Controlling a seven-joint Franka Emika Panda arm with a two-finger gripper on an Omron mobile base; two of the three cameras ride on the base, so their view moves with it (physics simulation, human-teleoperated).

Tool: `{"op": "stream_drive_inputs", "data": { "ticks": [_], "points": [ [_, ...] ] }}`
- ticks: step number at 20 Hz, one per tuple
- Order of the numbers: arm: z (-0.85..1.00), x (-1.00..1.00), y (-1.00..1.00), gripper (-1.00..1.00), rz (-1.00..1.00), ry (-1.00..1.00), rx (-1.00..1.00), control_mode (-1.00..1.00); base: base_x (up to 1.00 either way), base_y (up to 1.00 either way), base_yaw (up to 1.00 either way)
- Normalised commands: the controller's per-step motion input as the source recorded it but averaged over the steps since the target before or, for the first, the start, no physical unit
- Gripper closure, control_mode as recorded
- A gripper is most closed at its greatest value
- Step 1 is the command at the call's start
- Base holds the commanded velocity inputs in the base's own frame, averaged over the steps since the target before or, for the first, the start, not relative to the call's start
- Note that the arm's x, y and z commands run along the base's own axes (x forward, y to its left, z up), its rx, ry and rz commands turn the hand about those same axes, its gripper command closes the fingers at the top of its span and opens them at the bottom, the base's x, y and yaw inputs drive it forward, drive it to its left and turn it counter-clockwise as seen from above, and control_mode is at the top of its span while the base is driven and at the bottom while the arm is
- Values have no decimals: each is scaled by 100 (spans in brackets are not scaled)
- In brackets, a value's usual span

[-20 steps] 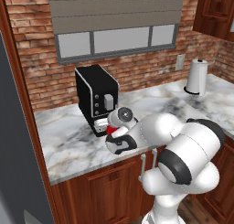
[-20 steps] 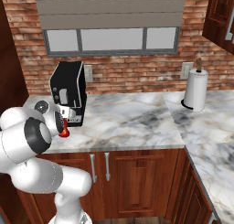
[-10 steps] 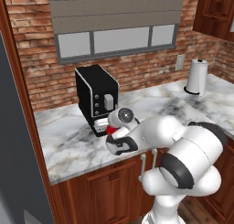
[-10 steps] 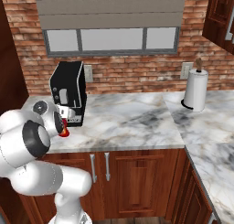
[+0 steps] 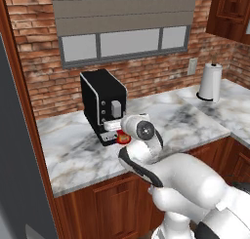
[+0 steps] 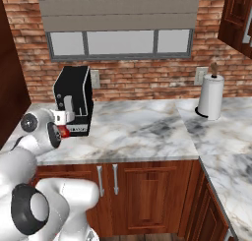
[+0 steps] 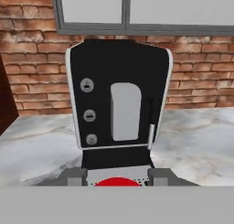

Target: Place the condiment bottle and ketchup from the counter to the top shelf of the fridge. If the existing items in the fridge are on the top shelf, move them to other shelves.

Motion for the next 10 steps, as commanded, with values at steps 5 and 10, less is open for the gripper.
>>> {"op": "stream_drive_inputs", "data": {
  "ticks": [5, 10],
  "points": [
    [100, -99, -14, 100, -1, -1, 1, -100, 0, 0, 0],
    [100, -100, -20, 100, 0, 9, 0, -100, 0, 0, 0]
  ]
}}
